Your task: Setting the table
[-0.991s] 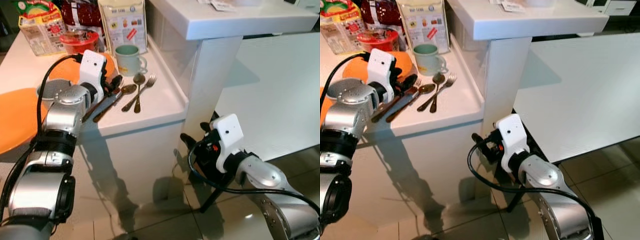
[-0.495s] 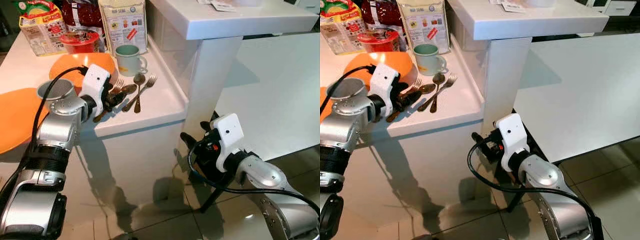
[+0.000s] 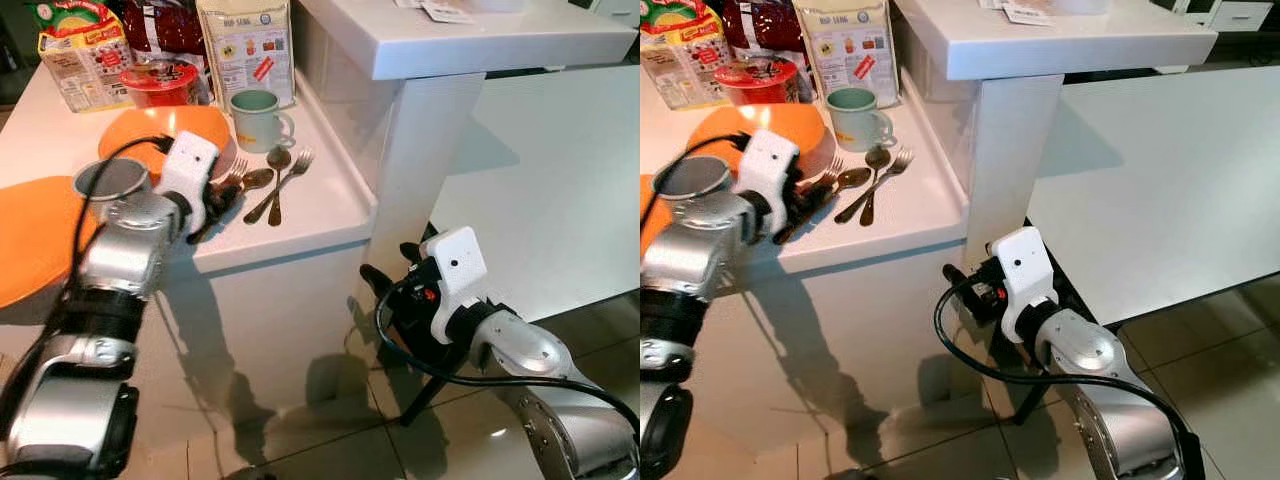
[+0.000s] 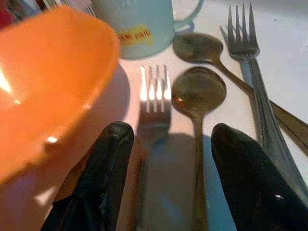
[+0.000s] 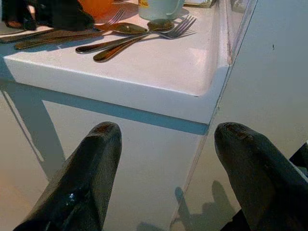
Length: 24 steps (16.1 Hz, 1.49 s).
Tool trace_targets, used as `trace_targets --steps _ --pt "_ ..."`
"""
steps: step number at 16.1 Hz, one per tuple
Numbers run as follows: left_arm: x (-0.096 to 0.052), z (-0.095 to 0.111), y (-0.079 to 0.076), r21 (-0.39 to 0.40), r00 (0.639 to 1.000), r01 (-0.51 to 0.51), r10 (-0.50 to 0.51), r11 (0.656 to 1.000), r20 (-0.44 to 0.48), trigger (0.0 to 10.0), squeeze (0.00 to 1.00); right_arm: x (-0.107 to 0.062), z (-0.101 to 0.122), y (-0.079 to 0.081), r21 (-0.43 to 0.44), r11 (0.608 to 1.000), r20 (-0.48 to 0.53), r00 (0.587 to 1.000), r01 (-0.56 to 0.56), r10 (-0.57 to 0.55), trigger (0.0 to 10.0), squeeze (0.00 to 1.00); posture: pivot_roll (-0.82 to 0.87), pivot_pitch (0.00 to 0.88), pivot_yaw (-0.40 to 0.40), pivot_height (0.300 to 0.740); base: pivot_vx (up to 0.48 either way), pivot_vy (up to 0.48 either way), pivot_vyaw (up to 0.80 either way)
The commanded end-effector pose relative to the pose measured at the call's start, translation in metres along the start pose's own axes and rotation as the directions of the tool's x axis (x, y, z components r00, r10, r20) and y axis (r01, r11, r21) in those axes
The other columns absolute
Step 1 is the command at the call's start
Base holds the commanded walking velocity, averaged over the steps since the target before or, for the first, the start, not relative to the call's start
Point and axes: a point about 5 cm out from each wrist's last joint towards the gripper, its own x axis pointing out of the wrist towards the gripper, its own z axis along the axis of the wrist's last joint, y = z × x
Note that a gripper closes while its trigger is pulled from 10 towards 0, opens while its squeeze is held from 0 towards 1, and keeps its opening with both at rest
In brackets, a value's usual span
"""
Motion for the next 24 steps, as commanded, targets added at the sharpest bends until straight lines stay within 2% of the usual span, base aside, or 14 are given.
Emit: trace_targets --steps 1,4,8,11,15,17,21,22,23,24 --pt "0.003 0.007 0.001 -0.039 1.000 -0.010 0.011 0.999 0.012 10.0 0.00 0.001 0.002 -0.002 -0.009 1.000 0.012 1.000 0.009 -0.009 10.0 0.00 -0.10 0.000 -0.001 0.740 0.000 0.000 0.00" --pt "0.008 0.008 0.001 -0.130 0.999 -0.024 0.028 0.991 0.031 10.0 0.00 0.001 0.003 -0.002 -0.009 1.000 0.012 1.000 0.012 -0.012 10.0 0.00 -0.10 0.000 0.002 0.740 0.000 0.000 0.00" --pt "0.009 0.010 0.008 -0.122 0.996 -0.077 0.082 0.990 0.034 10.0 0.00 0.001 0.003 -0.002 -0.007 1.000 0.013 1.000 0.006 -0.006 10.0 0.00 -0.10 0.000 0.005 0.740 0.000 0.000 0.00" --pt "0.008 0.004 0.017 -0.077 0.992 -0.124 0.125 0.989 0.007 10.0 0.00 -0.001 0.006 0.007 -0.005 0.997 0.028 0.996 -0.080 0.080 10.0 0.00 -0.10 0.000 0.002 0.740 0.000 0.000 0.00" --pt "0.012 -0.005 0.014 -0.102 0.992 -0.123 0.123 0.987 -0.012 10.0 0.00 -0.003 0.011 0.015 0.014 0.987 0.068 0.985 -0.161 0.160 10.0 0.00 -0.10 0.000 0.002 0.740 0.000 0.000 0.00" --pt "0.015 -0.008 0.013 -0.128 0.994 -0.112 0.112 0.985 -0.011 10.0 0.00 -0.004 0.013 0.015 0.014 0.985 0.077 0.982 -0.173 0.171 10.0 0.00 -0.10 0.000 0.003 0.740 0.000 0.000 0.00" --pt "0.017 -0.015 0.013 -0.123 0.993 -0.118 0.114 0.985 -0.039 10.0 0.00 -0.005 0.013 0.015 0.017 0.984 0.080 0.981 -0.179 0.177 10.0 0.00 -0.10 0.000 0.003 0.740 0.000 0.000 0.00" --pt "0.018 -0.017 0.013 -0.121 0.993 -0.112 0.106 0.986 -0.053 8.4 0.00 -0.005 0.013 0.015 0.017 0.983 0.079 0.980 -0.182 0.180 10.0 0.00 -0.11 0.000 0.004 0.740 0.000 0.000 0.00" --pt "0.018 -0.017 0.013 -0.120 0.993 -0.110 0.104 0.987 -0.055 8.4 0.00 -0.005 0.013 0.015 0.017 0.983 0.079 0.980 -0.183 0.181 10.0 0.00 -0.11 0.000 0.004 0.740 0.000 0.000 0.00" --pt "0.018 -0.019 0.012 -0.132 0.993 -0.109 0.101 0.985 -0.066 0.0 0.00 -0.005 0.013 0.015 0.016 0.983 0.078 0.980 -0.183 0.181 10.0 0.00 -0.11 0.000 0.004 0.740 0.000 0.000 0.00"
